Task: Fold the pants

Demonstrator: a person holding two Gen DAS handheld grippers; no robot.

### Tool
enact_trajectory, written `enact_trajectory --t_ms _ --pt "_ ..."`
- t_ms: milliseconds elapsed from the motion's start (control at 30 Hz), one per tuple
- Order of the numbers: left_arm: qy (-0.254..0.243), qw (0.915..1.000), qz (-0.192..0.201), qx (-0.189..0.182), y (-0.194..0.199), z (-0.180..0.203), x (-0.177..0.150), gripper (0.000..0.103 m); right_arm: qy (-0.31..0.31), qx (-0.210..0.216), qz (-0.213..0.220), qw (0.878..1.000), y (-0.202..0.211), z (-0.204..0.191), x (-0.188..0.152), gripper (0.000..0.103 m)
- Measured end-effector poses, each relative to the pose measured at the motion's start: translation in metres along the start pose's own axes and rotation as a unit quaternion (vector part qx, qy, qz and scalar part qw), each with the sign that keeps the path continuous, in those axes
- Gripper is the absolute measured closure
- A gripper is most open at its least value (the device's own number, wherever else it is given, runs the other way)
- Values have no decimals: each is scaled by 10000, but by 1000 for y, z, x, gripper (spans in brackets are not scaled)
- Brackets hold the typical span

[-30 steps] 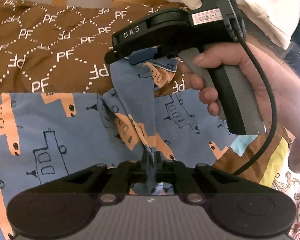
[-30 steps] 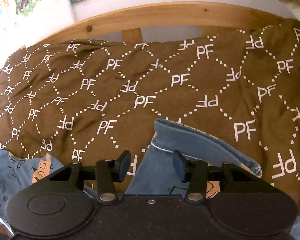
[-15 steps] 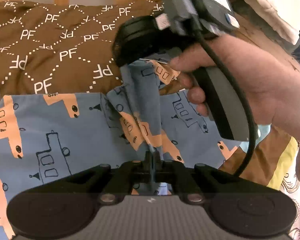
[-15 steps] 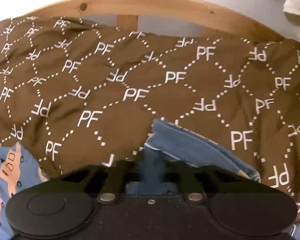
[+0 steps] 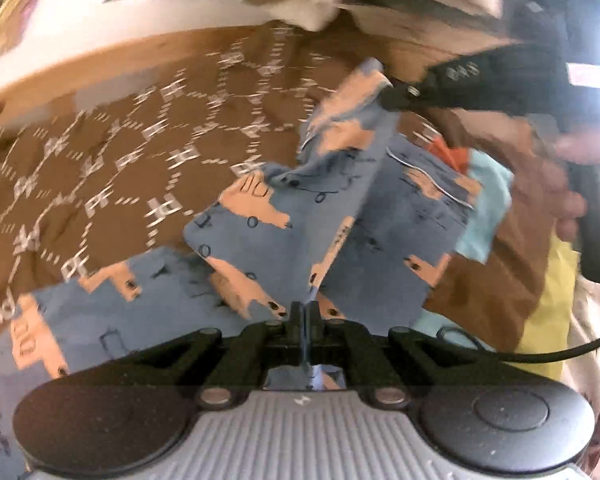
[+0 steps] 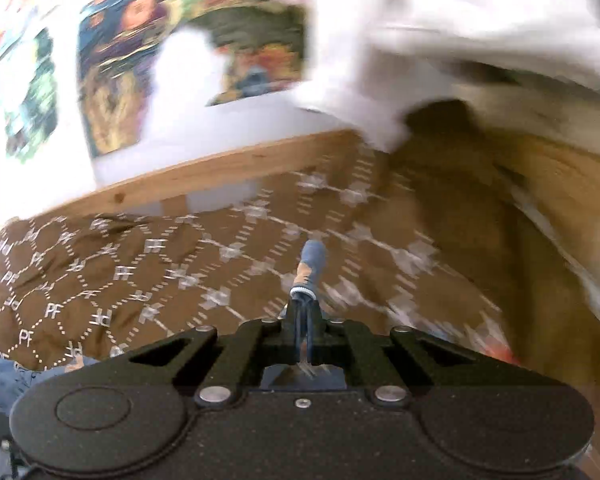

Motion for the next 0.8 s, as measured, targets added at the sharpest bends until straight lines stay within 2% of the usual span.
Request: enact_trajectory --t_ms 100,167,267,333,367,500,533,600,667,800 --pt "-292 9994 -188 -69 -10 12 -4 103 -371 -310 -368 9982 6 31 -30 102" --pt "-377 9987 -328 -108 -17 17 -9 103 -396 -506 -623 9960 3 41 -51 102" --pt "-436 9978 -481 -117 -25 22 -15 103 -497 -596 -891 9930 -3 51 -73 101" --pt "-452 9974 -545 -152 -24 23 -20 103 -520 -561 -997 9921 -4 54 -78 90" --pt "-440 9971 -578 -210 -25 23 -20 103 -537 -555 -1006 9919 -4 55 -78 82" --pt "-103 9962 -619 -606 -22 18 -17 98 -498 -490 -942 9931 -6 58 -75 74" --pt "-20 9956 -643 -675 -21 14 -14 95 -500 -491 -931 9932 -6 61 -73 72" --pt "97 9937 -744 -834 -19 5 -4 84 -553 -465 -921 9931 -8 66 -70 65" --pt "154 9929 -813 -858 -16 -7 10 78 -620 -434 -891 9931 -11 71 -68 63" --pt "183 9945 -693 -764 -29 -27 55 76 -785 -276 -865 9928 -15 81 -68 62"
Point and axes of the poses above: each gripper's, at about its wrist camera, not at the fingertips, and y roughly against the way its jaws point, z to its right, x to its top, the point moved 5 cm from there along -y, roughly the way its jaws point, and after that the axes turned 15 degrees about -x, right-handed, at the moved point
